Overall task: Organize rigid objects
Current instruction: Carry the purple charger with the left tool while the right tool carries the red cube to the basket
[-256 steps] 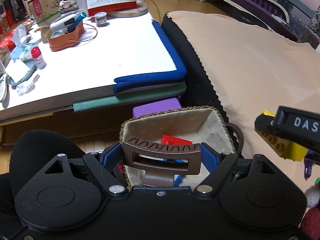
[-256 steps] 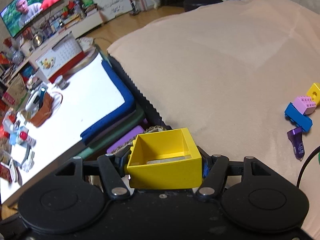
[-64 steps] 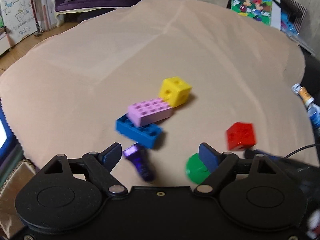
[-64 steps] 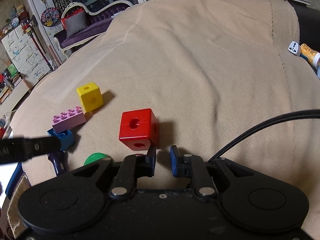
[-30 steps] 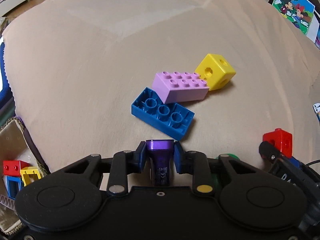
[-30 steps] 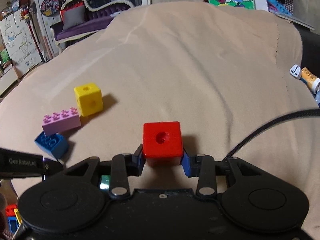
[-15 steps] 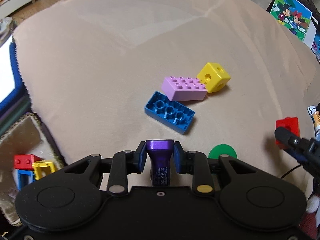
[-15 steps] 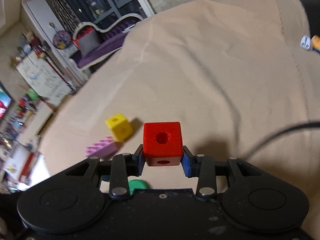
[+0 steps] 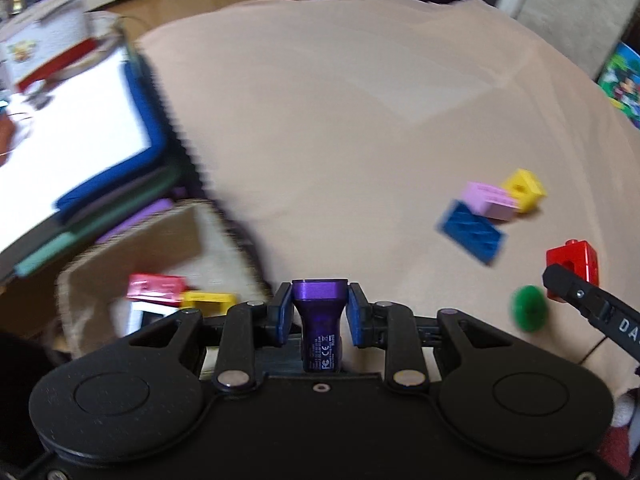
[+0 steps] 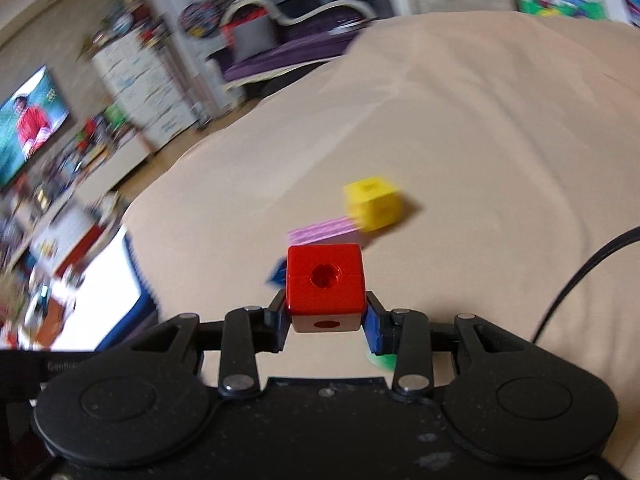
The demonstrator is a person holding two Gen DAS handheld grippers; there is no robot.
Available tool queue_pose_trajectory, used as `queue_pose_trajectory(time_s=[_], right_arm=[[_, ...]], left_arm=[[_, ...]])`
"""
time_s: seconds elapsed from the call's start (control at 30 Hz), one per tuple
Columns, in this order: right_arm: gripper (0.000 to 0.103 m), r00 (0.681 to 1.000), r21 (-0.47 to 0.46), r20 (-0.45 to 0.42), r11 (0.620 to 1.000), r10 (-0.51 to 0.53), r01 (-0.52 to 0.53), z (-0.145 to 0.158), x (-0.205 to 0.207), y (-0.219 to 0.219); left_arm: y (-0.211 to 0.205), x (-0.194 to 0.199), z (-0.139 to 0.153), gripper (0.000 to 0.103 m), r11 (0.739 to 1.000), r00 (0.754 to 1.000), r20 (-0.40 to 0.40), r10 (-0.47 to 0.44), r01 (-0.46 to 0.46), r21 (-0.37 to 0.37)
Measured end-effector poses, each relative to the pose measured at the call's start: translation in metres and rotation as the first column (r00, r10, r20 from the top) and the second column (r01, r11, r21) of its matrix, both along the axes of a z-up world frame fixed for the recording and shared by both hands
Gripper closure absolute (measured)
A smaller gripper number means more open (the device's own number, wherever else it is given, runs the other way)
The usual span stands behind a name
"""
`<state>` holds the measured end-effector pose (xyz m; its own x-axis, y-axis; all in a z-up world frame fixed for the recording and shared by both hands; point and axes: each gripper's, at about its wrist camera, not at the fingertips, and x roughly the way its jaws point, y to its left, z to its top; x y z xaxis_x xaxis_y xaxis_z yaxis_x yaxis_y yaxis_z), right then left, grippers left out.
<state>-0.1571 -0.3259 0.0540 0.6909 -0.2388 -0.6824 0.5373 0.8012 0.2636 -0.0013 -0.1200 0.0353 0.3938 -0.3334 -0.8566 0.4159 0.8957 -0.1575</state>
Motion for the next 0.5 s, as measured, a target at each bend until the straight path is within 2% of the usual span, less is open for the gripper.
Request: queue_pose_trajectory(time_s=[0.17,0.37,0.5], right_arm=[[0.067,0.987,-0.03,-0.051,0.988,0.151,-0.152,0.004,0.039,0.061],[0.067,0.949,-0.057,-0.111,0.951,0.297,-0.304,0.011,0.073,0.135],[0.067,0.931,-0.067,-0.15,0.936,0.333,-0.346,0.021,0.099,0.17]], left_arm=[[0.051,0.016,-0.007,0.076,0.995,0.995,-0.011,0.098,-0.097,0.027],[0.106,0.031,-0.007,0.076,0.975,0.978,-0.002,0.208,-0.207,0.075],[0.137,0.042,-0.005,0.076,0.966,0.966,-0.007,0.257,-0.256,0.038]])
